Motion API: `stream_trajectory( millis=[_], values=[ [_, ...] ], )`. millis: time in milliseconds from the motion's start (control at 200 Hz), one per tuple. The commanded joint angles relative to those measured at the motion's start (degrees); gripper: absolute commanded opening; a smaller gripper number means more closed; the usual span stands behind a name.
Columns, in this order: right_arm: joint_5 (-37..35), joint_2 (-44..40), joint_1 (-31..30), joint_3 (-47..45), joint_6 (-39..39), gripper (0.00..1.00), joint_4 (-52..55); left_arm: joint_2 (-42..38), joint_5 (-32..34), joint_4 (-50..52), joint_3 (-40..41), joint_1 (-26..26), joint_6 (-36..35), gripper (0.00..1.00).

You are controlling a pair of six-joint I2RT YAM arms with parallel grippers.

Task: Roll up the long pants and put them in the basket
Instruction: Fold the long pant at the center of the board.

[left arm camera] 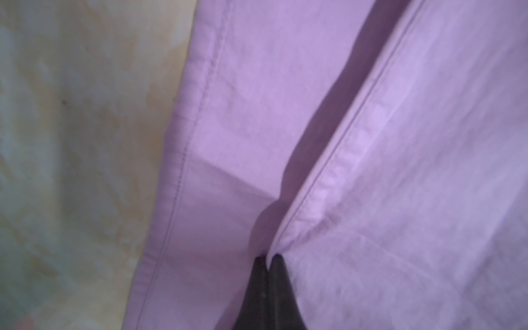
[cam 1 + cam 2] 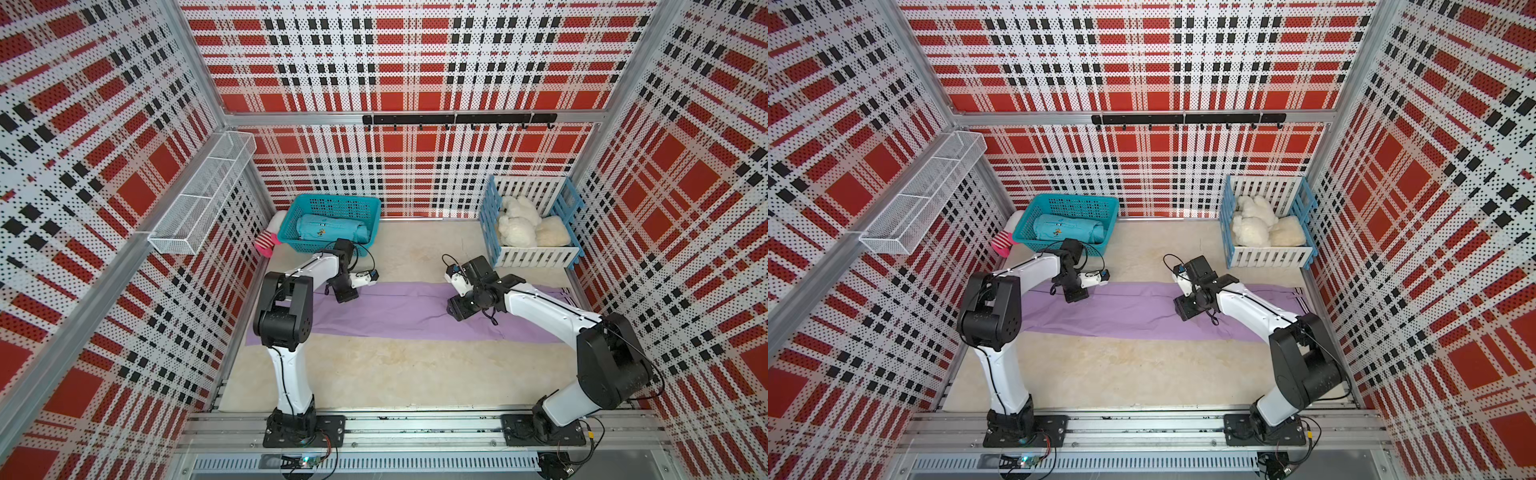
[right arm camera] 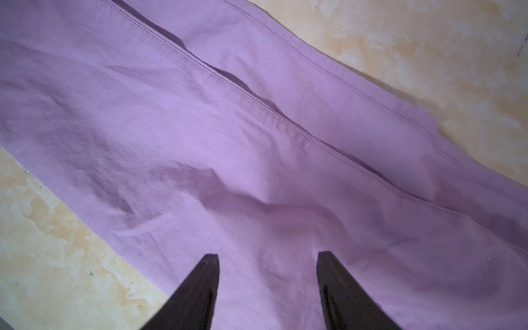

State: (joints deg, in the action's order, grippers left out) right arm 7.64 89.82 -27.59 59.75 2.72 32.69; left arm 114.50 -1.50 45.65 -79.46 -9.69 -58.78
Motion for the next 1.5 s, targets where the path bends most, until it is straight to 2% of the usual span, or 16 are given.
stream_trajectory(
  millis=[0,120,376,666,792,937,1032,1303,1343,1493],
  values=[
    [-0.67,0.11,0.52,0.73,-0.2,0.61,0.39,0.14,-0.17,1.37,-2.02,-0.39,0.57,0.0],
    [-0.75,-0.07,0.7,0.46,-0.12,0.61,0.45,-1.15,4.53,1.11,-4.54,-1.6,2.56,0.0],
    [-0.37,0.04,0.79,0.5,0.43,0.61,0.3,-0.46,6.55,1.1,-9.76,-1.69,2.77,0.0],
    [-0.97,0.15,0.83,1.34,0.62,0.61,1.41,1.62,13.62,1.81,-13.5,-4.04,6.03,0.0],
    [-0.82,1.3,0.81,2.4,0.03,0.61,1.72,0.29,15.79,2.1,-12.42,-3.79,7.41,0.0],
    [-2.15,3.62,0.79,4.7,-0.79,0.61,2.59,0.27,15.2,0.05,-6.75,-1.55,7.94,0.0],
    [-3.59,5.03,0.83,6.6,-1.28,0.61,3.92,1.77,14.39,-2.28,-6.26,-0.63,10.25,0.0],
    [-5.88,5.8,1.57,7.74,-0.47,0.62,4.05,3.34,19.46,-1.71,-13.43,-4.1,10.07,0.0],
    [-6.63,5.76,1.95,7.91,-0.12,0.62,3.97,2.79,19.54,-1.77,-14.94,-6.19,10.02,0.0],
    [-9.03,6.57,4.38,8.51,-0.52,0.62,2.03,3.36,21.39,-1.54,-20.01,-6.43,8.46,0.0]
  ],
)
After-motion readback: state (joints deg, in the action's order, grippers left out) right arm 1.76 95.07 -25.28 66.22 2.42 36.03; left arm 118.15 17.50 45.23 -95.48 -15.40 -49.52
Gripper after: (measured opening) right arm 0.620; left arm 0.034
